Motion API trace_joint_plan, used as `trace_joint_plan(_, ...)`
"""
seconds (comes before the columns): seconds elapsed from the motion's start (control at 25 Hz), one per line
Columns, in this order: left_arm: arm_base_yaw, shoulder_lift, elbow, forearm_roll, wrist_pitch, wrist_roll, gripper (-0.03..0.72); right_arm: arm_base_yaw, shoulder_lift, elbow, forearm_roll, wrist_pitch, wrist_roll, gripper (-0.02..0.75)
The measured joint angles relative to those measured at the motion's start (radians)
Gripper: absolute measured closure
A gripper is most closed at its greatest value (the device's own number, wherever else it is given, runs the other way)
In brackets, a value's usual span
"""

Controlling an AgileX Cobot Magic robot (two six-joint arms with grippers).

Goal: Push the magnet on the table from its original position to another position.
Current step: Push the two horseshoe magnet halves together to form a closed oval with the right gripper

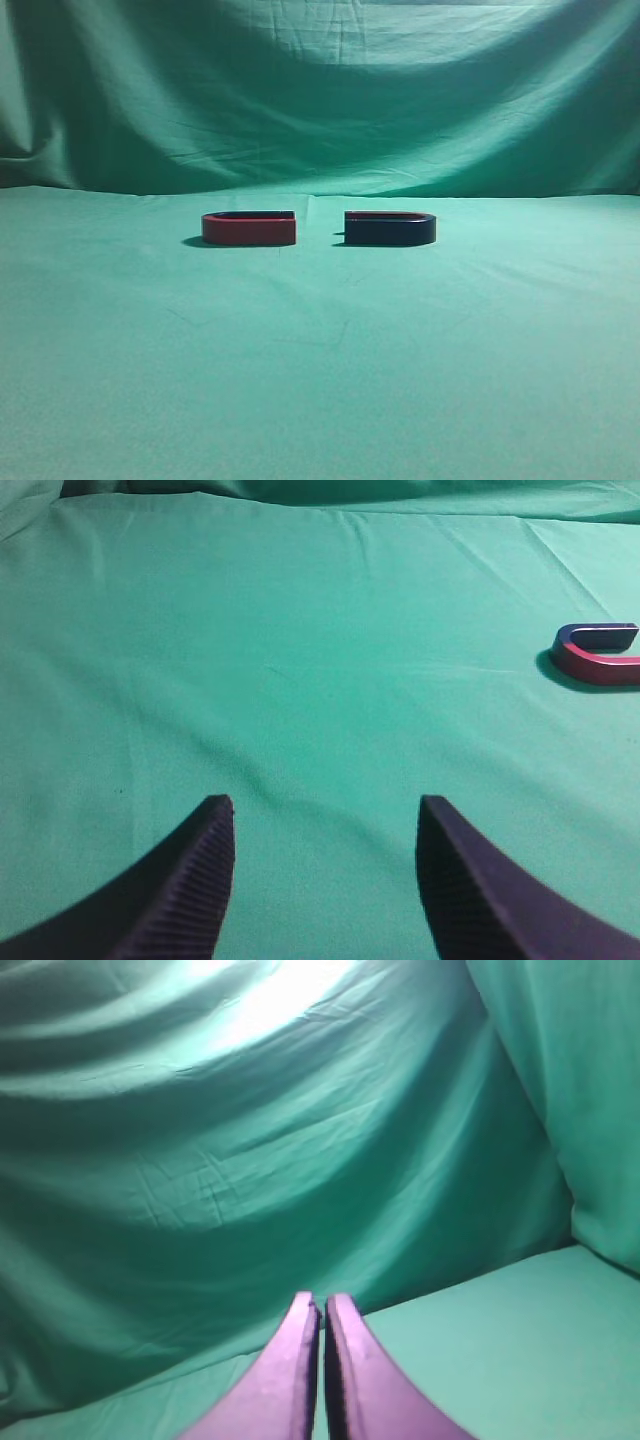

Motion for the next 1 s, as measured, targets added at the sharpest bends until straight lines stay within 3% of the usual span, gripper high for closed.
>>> trace_joint_plan(0.24,0.0,0.0,0.0,0.0,0.0,0.0,0.316,0.0,0.105,-0.208,-0.058,0.183,-0.071,0.738)
trace_joint_plan(0.36,0.0,0.0,0.0,0.0,0.0,0.0,0.316,0.0,0.268,-0.327,-0.059,0.323,-0.083,0.738)
trace_joint_plan(0.56,0.0,0.0,0.0,0.0,0.0,0.0,0.316,0.0,0.552,-0.527,-0.071,0.698,-0.112,0.738)
trace_joint_plan(1.0,0.0,0.0,0.0,0.0,0.0,0.0,0.316,0.0,1.168,-0.909,-0.048,1.055,-0.146,0.738)
